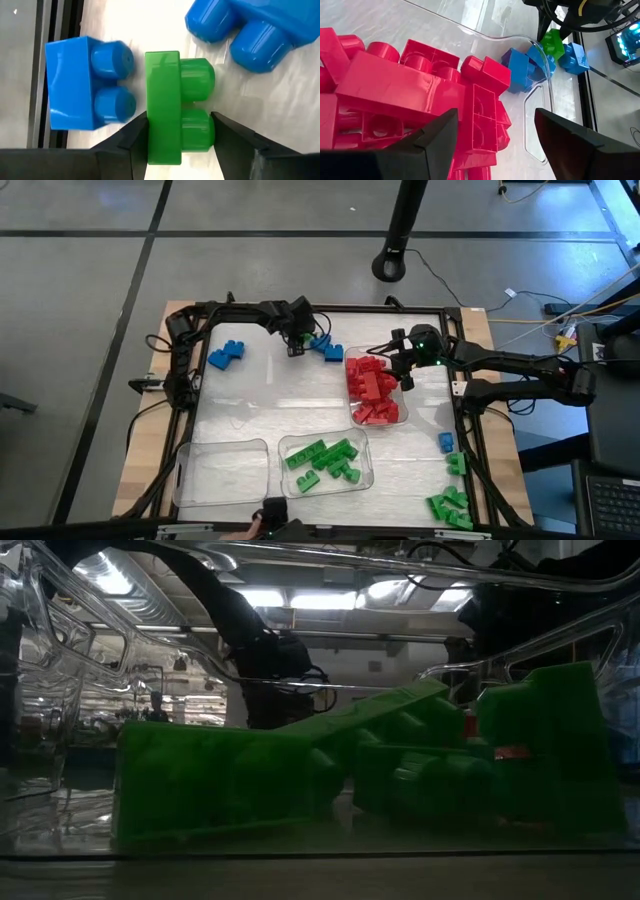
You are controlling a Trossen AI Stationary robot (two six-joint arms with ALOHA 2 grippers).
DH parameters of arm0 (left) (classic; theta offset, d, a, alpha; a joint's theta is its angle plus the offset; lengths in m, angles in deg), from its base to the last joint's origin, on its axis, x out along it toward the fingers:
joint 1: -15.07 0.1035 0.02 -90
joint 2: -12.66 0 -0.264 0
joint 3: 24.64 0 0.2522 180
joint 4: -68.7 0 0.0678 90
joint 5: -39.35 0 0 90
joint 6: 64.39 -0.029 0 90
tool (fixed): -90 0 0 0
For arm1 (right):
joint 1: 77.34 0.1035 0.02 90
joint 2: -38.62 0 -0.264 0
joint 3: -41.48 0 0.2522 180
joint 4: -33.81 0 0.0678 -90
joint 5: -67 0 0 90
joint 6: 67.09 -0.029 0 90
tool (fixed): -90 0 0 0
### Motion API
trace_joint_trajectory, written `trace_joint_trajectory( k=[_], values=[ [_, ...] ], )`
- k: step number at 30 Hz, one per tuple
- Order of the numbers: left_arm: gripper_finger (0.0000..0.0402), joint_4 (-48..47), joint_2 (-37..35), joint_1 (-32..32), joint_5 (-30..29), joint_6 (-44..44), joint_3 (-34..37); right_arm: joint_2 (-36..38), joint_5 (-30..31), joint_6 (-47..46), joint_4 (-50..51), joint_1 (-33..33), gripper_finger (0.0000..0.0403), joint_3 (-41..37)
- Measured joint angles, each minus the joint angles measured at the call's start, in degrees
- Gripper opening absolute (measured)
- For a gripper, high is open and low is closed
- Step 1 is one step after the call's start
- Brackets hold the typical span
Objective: Sort blocks
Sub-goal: Put the green game piece into the bottom right transparent bin
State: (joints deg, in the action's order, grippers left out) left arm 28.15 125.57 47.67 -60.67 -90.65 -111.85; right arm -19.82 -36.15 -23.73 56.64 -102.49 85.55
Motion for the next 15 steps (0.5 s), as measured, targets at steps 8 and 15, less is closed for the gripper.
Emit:
trace_joint_trajectory(
  k=[8,15],
  values=[
    [0.0174,-1.82,-4.89,-0.64,-0.92,3.40,0.04,0.00,0.00,0.01,0.01,0.00,0.0262,0.00],
    [0.0175,-2.50,-13.79,-4.67,-1.05,8.02,0.04,0.00,0.00,0.01,-0.01,0.01,0.0262,0.00]
  ],
)
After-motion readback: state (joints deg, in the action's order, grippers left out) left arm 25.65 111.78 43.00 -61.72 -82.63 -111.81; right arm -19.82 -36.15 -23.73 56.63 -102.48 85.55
